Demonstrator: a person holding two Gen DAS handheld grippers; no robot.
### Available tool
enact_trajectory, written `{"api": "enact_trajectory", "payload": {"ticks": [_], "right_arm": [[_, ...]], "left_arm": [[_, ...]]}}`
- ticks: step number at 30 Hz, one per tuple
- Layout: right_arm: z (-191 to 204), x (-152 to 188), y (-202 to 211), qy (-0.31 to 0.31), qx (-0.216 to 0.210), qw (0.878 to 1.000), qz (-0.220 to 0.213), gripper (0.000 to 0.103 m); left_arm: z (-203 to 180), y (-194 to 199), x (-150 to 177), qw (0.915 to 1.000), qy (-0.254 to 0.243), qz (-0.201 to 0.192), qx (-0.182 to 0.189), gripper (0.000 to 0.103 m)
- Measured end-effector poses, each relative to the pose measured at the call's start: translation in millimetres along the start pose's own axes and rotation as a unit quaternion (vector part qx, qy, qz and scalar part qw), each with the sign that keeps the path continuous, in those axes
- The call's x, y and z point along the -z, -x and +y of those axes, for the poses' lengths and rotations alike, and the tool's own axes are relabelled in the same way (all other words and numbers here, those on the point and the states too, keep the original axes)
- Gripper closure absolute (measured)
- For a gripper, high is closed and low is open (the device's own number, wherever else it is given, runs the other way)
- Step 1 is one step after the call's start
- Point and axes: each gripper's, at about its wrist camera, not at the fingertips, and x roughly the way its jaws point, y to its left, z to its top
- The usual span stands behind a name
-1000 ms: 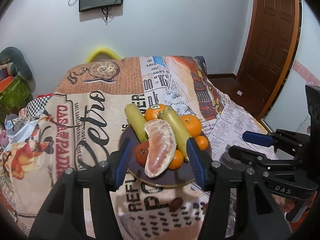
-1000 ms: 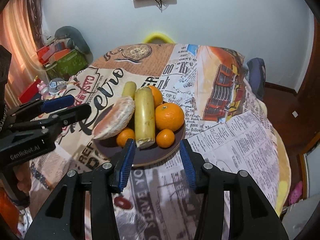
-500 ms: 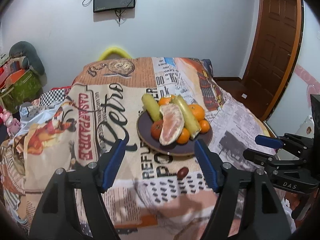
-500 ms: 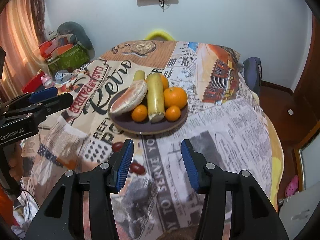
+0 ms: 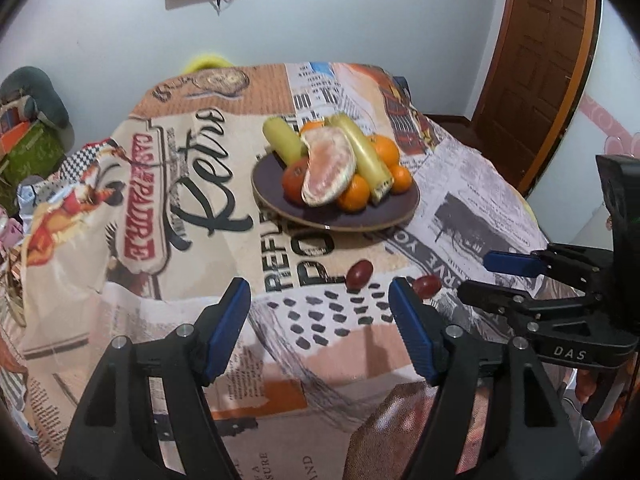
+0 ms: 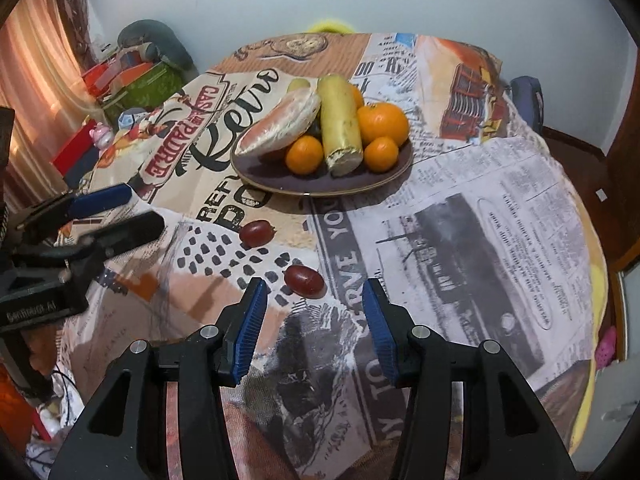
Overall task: Organize fruits
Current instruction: 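Grasp a dark red date with the right tool while the left tool grasps another date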
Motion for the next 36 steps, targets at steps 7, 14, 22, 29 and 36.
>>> {"api": "enact_trajectory", "payload": {"ticks": [7,14,22,29,36], "right_arm": [[5,2,-22,0.009,-0.011,1.000,0.018,0.057],[5,3,-36,0.010,-0.003,1.000,0.024,0.080],[-7,0,-24,-0.004,-0.008,1.000,0.002,0.080],[-20,-4,-16,-0.015,-0.001,1.000,-0.008,0.080],[-27,-6,-16,-0.023,0.002,1.000,-0.009,0.080]], "left_arm": [[2,-26,6,0.9993,0.008,0.035,0.012,0.042],[3,-43,8,0.9985,0.008,0.052,0.013,0.044],[-11,-60,1,0.9974,-0.015,0.065,0.029,0.059],[-22,-81,-7,0.9959,-0.028,0.080,0.033,0.067],[-26,-91,-8,0.9957,-0.025,0.082,0.036,0.082]]}}
